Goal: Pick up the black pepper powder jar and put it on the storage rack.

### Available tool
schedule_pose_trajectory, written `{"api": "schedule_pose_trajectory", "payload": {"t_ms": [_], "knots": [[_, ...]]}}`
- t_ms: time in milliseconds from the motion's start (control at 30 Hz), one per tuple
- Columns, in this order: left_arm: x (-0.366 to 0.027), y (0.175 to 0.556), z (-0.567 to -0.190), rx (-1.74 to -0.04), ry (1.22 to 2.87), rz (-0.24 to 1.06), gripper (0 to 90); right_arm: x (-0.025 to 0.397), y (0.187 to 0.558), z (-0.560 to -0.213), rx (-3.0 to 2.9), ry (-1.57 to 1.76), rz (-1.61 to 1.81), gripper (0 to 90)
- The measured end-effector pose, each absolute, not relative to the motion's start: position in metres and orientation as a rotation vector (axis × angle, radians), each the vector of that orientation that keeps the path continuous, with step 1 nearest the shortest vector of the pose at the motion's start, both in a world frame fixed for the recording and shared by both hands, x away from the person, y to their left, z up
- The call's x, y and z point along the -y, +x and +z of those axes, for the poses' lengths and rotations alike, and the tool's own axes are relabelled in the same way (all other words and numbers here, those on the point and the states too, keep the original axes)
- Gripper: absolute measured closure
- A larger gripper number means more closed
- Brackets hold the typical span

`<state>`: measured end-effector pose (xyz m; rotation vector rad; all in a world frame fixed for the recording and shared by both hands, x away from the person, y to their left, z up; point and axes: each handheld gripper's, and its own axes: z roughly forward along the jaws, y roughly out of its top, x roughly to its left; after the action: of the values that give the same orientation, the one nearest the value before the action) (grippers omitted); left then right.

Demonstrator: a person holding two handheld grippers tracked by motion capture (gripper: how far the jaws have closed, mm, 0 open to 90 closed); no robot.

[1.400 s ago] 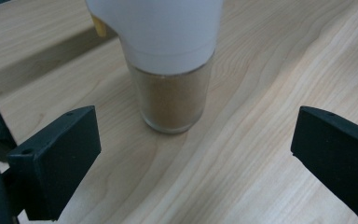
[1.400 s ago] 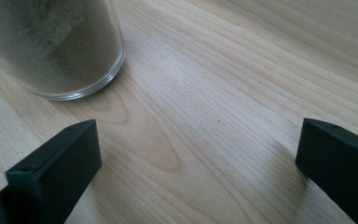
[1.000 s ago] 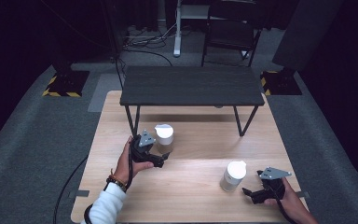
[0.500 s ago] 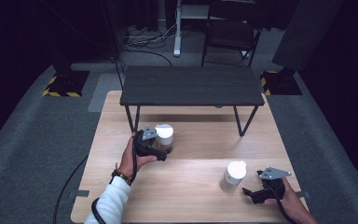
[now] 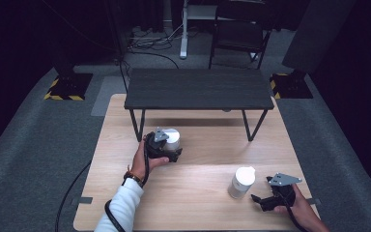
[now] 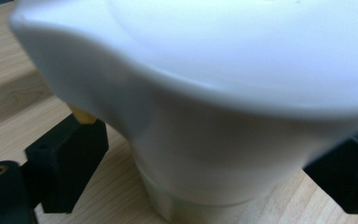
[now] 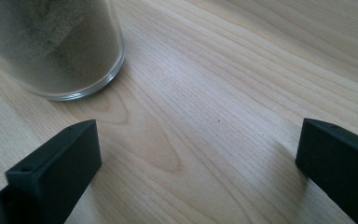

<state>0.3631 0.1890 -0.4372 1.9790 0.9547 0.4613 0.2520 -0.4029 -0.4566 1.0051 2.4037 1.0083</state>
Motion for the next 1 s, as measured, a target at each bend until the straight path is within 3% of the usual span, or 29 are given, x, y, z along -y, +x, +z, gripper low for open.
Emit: {"api": "schedule_pose_trajectory", "payload": {"t_ms": [300,1000], "knots": [[-0.191,0.365,-0.444,-0.932,1.924,0.445,29.1,0.403,0.252,-0.457,-2.404,1.005,1.008,0.0],[-0.194,0.343,-0.420,-0.946,1.908,0.488,30.2,0.403,0.252,-0.457,-2.403,1.006,1.008,0.0]]}}
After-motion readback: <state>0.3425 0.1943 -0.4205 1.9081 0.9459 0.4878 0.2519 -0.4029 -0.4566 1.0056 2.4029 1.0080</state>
